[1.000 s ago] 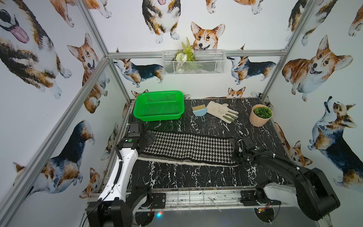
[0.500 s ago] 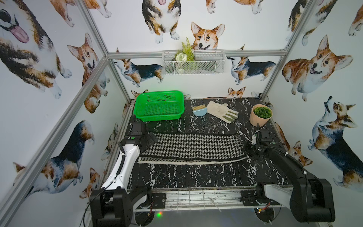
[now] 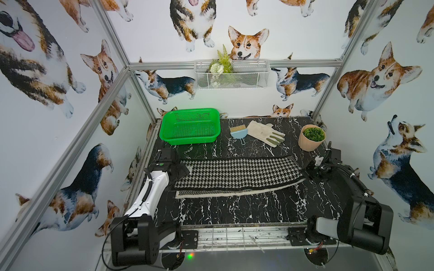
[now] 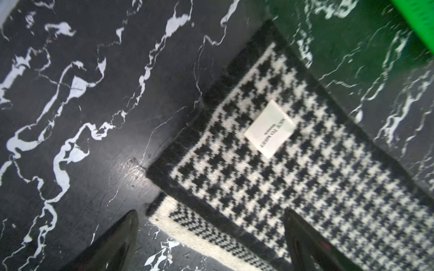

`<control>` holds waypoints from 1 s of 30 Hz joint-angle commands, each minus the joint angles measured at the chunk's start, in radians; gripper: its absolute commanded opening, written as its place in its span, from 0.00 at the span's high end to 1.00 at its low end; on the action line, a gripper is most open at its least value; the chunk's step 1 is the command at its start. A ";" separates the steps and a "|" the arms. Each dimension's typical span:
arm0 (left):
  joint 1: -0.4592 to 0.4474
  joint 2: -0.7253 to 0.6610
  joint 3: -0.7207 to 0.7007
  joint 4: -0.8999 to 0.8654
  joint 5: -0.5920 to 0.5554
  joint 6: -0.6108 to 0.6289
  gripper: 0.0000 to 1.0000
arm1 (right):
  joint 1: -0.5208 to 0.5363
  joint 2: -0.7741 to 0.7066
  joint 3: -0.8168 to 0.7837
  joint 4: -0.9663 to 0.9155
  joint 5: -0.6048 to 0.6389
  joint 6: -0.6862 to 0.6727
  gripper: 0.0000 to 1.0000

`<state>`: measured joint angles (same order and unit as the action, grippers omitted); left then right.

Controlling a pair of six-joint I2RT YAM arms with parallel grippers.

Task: Roll up the scarf and place it into the basket
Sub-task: Flatten out the scarf at the center of the board.

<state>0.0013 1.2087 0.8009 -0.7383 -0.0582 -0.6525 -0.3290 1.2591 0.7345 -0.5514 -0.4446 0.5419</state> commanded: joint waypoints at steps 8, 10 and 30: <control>0.003 0.013 -0.075 0.050 0.036 -0.020 0.11 | -0.084 0.023 -0.007 0.024 -0.100 -0.025 1.00; 0.002 0.022 -0.084 0.059 0.033 -0.019 0.15 | -0.084 0.031 -0.010 0.027 -0.113 -0.026 1.00; 0.003 0.116 -0.147 0.157 0.015 -0.031 0.47 | -0.084 -0.032 -0.001 -0.003 -0.160 -0.016 1.00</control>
<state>0.0017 1.3106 0.6609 -0.5957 -0.0254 -0.6811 -0.4126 1.2331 0.7288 -0.5488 -0.5808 0.5236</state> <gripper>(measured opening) 0.545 0.057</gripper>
